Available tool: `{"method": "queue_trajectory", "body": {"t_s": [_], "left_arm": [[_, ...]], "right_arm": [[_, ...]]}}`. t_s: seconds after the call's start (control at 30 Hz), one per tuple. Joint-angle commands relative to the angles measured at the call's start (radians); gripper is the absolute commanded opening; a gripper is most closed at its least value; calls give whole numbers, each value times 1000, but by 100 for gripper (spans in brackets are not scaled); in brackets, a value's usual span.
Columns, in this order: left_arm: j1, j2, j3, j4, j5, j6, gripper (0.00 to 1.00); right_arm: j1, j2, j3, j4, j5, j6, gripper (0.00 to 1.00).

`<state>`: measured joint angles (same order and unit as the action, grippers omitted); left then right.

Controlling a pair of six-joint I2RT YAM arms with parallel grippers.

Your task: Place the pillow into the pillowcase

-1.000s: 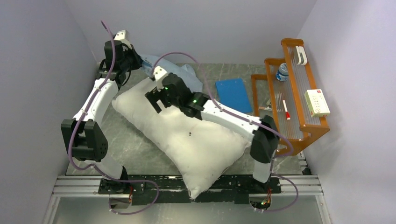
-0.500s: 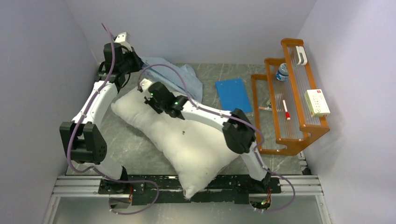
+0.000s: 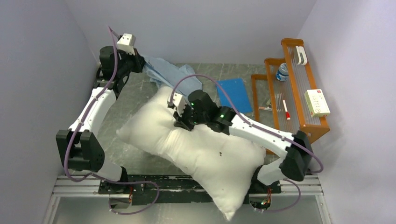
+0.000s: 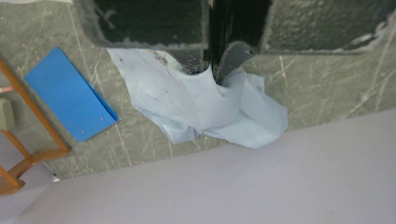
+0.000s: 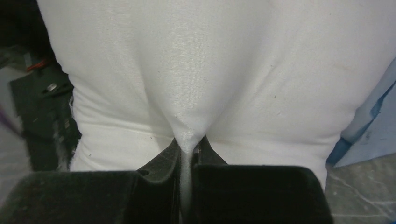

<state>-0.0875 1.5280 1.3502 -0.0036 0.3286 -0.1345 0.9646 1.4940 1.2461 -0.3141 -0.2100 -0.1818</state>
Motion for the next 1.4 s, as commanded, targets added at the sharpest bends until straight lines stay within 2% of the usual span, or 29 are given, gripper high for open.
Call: {"method": "queue_trajectory", "body": {"t_s": [0.0, 0.07, 0.2, 0.37, 0.53, 0.77, 0.87, 1.1, 1.23, 1.37], "left_arm": [[8, -82, -65, 125, 58, 167, 5], [8, -95, -87, 121, 69, 225, 5], [8, -128, -132, 127, 92, 262, 5], [8, -192, -186, 36, 106, 260, 5], [8, -287, -293, 51, 150, 280, 5], [8, -329, -317, 6, 207, 291, 5], [8, -354, -347, 5, 190, 304, 5], [8, -411, -421, -14, 120, 338, 5], [8, -424, -453, 52, 91, 343, 5], [8, -403, -436, 42, 85, 361, 5]], "right_arm": [[-4, -136, -43, -136, -225, -39, 0], [-7, -186, -59, -122, -286, -39, 0], [-13, -229, -95, -29, -311, -4, 0], [-12, -182, -89, 99, -362, 24, 0], [-13, -91, -41, 188, -456, 42, 0], [-50, -10, -2, 338, -415, 140, 0], [-93, 5, -10, 403, -365, 207, 0], [-231, -65, -130, 501, -288, 297, 0], [-293, -111, -207, 560, -290, 330, 0], [-356, -167, -283, 625, -235, 387, 0]]}}
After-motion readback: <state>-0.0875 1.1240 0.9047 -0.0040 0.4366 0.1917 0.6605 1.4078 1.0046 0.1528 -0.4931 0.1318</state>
